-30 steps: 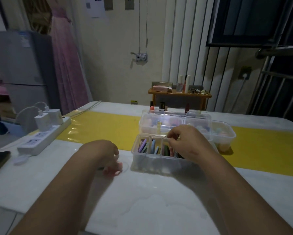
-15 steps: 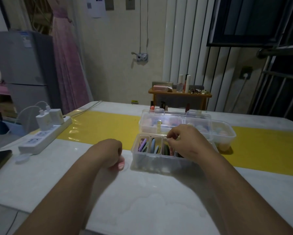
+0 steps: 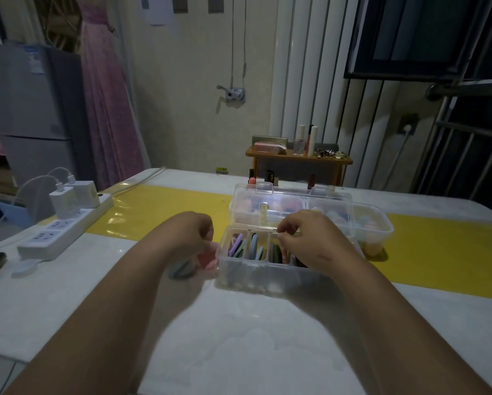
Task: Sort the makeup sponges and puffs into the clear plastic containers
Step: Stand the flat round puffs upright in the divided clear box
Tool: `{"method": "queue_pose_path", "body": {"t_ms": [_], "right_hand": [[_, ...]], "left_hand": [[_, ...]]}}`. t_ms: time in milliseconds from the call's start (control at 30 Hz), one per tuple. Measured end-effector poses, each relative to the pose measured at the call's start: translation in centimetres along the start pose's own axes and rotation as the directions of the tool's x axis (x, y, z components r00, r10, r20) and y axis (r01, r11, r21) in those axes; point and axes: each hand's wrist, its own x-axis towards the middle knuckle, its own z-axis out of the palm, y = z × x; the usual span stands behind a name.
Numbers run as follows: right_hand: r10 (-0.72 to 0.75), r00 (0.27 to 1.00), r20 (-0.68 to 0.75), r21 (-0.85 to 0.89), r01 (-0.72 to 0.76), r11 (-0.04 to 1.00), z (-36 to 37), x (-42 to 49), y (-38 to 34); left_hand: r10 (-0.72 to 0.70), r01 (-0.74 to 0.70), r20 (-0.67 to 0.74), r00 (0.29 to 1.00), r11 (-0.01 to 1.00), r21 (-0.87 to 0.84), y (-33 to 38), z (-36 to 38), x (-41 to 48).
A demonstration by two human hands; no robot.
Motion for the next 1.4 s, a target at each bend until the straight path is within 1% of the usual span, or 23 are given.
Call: {"method": "queue_pose_path", "body": {"t_ms": [67, 100, 200, 267, 333, 400, 500, 567, 633, 700, 800, 833, 900, 967, 1033, 1233, 1400], "right_hand": [[0.005, 1.000, -0.008, 0.033, -0.005, 0.999, 0.0, 0.0, 0.0], [0.005, 1.000, -0.015, 0.050, -0.005, 0.999, 0.0, 0.0, 0.1], [0.001, 1.000, -0.029, 0.134, 0.003, 0.991, -0.1, -0.2, 0.0], [-0.010, 0.999, -0.038, 0.196, 0.017, 0.980, -0.2, -0.2, -0.1], [-0.019, 1.000, -0.022, 0.252, 0.024, 0.967, -0.3, -0.2, -0.4], [-0.027, 1.000, 0.011, 0.304, 0.023, 0.952, -0.3, -0.2, -0.7], [-0.057, 0.998, 0.025, 0.348, 0.045, 0.936, -0.4, -0.2, -1.0], [-0.077, 0.996, 0.035, 0.382, 0.058, 0.922, -0.3, -0.3, -1.1], [-0.088, 0.996, 0.030, 0.412, 0.068, 0.909, -0.2, -0.2, -1.0], [-0.078, 0.997, -0.017, 0.427, 0.078, 0.901, -0.1, -0.2, -0.9], [-0.006, 0.993, -0.119, 0.477, 0.062, 0.877, -0.3, 0.0, -0.7], [0.014, 0.990, -0.141, 0.488, 0.057, 0.871, -0.4, 0.1, -0.6], [0.028, 0.988, -0.153, 0.488, 0.051, 0.871, -0.4, 0.1, -0.6], [0.023, 0.991, -0.135, 0.475, 0.044, 0.879, -0.2, 0.1, -0.6], [0.014, 0.992, -0.124, 0.465, 0.046, 0.884, 0.1, 0.1, -0.7], [0.027, 0.991, -0.128, 0.438, 0.032, 0.898, 0.2, 0.1, -0.5], [0.011, 0.994, -0.111, 0.379, 0.032, 0.925, 0.6, 0.2, -0.8]], "left_hand": [[-0.013, 0.002, -0.112, 0.994, 0.995, -0.101, 0.6, -0.5, 0.0], [-0.035, 0.013, -0.179, 0.983, 0.992, -0.123, 0.9, -0.7, 0.0], [-0.077, 0.023, -0.386, 0.919, 0.990, -0.143, 1.6, -0.9, 0.0], [-0.091, -0.019, -0.489, 0.867, 0.976, -0.215, 1.9, -0.9, 0.2], [-0.087, -0.104, -0.521, 0.849, 0.939, -0.327, 2.2, -0.7, 0.8], [-0.060, -0.181, -0.482, 0.874, 0.881, -0.438, 2.9, -0.3, 1.3], [-0.012, -0.212, -0.352, 0.936, 0.777, -0.593, 4.4, 0.5, 1.7], [0.022, -0.214, -0.285, 0.958, 0.718, -0.662, 5.2, 1.1, 2.0], [0.071, -0.221, -0.242, 0.968, 0.698, -0.681, 5.6, 1.6, 2.2], [0.126, -0.246, -0.225, 0.966, 0.711, -0.658, 5.6, 2.1, 2.2], [0.190, -0.332, -0.300, 0.935, 0.766, -0.550, 4.4, 2.5, 2.3], [0.217, -0.351, -0.301, 0.928, 0.779, -0.519, 3.9, 2.5, 2.3], [0.281, -0.366, -0.243, 0.928, 0.802, -0.473, 3.4, 2.4, 2.2], [0.331, -0.377, -0.182, 0.926, 0.841, -0.387, 3.4, 2.5, 2.0], [0.337, -0.370, -0.154, 0.929, 0.860, -0.350, 3.6, 2.8, 1.7], [0.317, -0.330, -0.097, 0.943, 0.869, -0.369, 4.3, 3.3, 1.4], [0.347, -0.343, -0.045, 0.937, 0.884, -0.319, 3.8, 3.3, 1.6]]}}
